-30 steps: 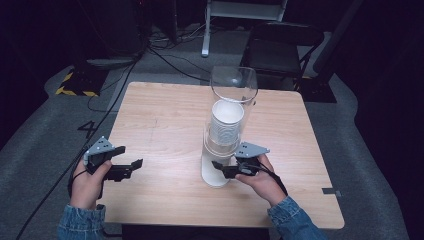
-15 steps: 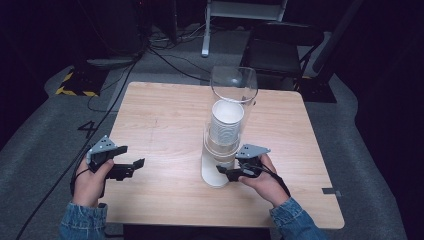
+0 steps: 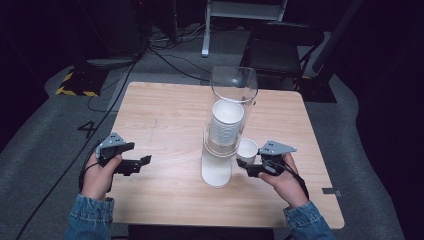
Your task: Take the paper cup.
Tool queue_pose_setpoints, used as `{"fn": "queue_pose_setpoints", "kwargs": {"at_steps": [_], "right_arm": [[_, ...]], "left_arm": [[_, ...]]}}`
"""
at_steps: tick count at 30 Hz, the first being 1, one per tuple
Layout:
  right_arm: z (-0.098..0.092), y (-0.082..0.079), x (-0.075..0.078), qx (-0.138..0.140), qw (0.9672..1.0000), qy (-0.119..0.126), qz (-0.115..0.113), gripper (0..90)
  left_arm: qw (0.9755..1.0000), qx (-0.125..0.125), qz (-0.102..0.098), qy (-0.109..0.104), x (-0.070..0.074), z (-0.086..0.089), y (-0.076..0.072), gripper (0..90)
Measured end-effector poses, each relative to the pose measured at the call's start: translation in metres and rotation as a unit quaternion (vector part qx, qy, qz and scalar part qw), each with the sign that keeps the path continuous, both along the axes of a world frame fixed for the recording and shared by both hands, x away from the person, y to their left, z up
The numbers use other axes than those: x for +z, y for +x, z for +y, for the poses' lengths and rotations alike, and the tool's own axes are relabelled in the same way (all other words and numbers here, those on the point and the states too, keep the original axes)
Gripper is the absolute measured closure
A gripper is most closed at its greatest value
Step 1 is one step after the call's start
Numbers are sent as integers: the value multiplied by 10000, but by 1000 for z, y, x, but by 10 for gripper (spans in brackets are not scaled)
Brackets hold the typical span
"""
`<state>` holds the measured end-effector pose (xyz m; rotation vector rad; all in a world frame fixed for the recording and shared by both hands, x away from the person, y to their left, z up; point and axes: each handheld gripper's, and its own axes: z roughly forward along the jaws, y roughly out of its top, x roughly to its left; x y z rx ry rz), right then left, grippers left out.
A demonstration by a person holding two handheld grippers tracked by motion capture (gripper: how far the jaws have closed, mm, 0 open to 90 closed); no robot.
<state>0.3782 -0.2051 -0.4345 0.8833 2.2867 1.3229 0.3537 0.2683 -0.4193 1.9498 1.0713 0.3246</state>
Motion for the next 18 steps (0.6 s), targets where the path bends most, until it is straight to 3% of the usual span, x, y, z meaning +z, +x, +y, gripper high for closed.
{"fn": "queue_pose_setpoints", "kwargs": {"at_steps": [9, 18], "right_arm": [[-22, 9, 12, -460, 9986, 259, -78, 318], [-47, 24, 20, -1097, 9929, 423, -179, 316]], "left_arm": [[9999, 82, 37, 51, -2, 4, -4, 157], [9998, 180, 95, 31, -6, 11, -11, 157]]}}
